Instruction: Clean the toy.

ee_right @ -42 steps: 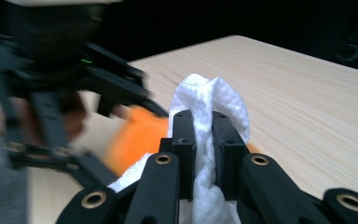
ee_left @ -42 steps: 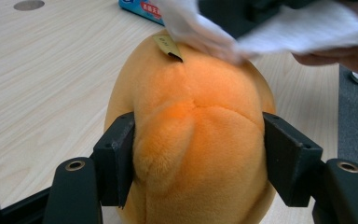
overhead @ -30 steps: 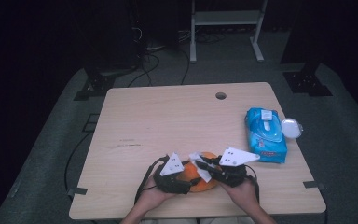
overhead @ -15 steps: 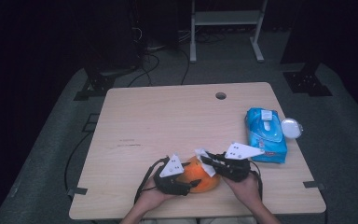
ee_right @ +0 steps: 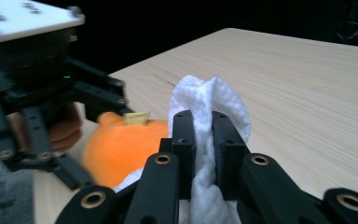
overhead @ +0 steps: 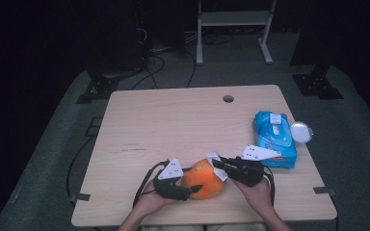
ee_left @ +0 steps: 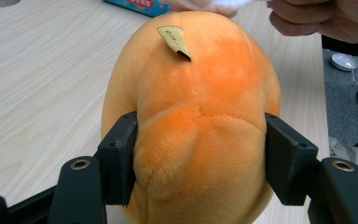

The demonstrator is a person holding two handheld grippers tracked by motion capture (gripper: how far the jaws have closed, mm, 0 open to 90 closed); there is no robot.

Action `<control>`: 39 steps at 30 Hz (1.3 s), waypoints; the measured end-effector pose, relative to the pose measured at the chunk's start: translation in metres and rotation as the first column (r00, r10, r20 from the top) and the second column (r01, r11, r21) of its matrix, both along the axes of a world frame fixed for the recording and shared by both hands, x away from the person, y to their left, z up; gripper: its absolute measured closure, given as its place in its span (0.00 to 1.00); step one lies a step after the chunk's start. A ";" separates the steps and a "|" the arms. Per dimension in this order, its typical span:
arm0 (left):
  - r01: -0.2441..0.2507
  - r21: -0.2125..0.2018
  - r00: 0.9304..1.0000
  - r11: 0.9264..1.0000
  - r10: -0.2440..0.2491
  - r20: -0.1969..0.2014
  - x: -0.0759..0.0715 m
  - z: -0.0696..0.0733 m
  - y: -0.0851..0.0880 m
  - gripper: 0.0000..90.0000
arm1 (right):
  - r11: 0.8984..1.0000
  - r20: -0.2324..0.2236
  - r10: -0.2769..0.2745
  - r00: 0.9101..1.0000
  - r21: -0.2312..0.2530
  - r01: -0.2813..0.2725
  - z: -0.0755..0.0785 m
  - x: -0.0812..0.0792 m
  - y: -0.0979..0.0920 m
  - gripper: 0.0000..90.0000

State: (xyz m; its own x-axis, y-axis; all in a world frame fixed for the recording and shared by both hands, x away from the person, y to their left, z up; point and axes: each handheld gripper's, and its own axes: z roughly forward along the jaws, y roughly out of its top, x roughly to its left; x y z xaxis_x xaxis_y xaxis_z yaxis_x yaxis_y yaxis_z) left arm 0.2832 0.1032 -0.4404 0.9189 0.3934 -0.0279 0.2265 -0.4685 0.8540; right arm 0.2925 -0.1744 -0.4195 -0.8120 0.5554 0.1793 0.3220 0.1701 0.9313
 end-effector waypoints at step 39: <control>-0.020 -0.028 0.997 0.999 0.018 -0.069 0.010 -0.003 0.022 0.40 | 0.998 -0.033 -0.051 0.998 -0.032 0.050 -0.013 0.003 -0.007 0.90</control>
State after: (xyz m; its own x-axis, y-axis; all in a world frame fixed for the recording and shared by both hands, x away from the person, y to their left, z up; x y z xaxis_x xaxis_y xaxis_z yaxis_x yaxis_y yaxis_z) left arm 0.2932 0.1249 -0.4439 0.9070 0.4086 -0.1022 0.2936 -0.4395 0.8489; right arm 0.2959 -0.1811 -0.4323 -0.7766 0.6013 0.1878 0.3617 0.1815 0.9145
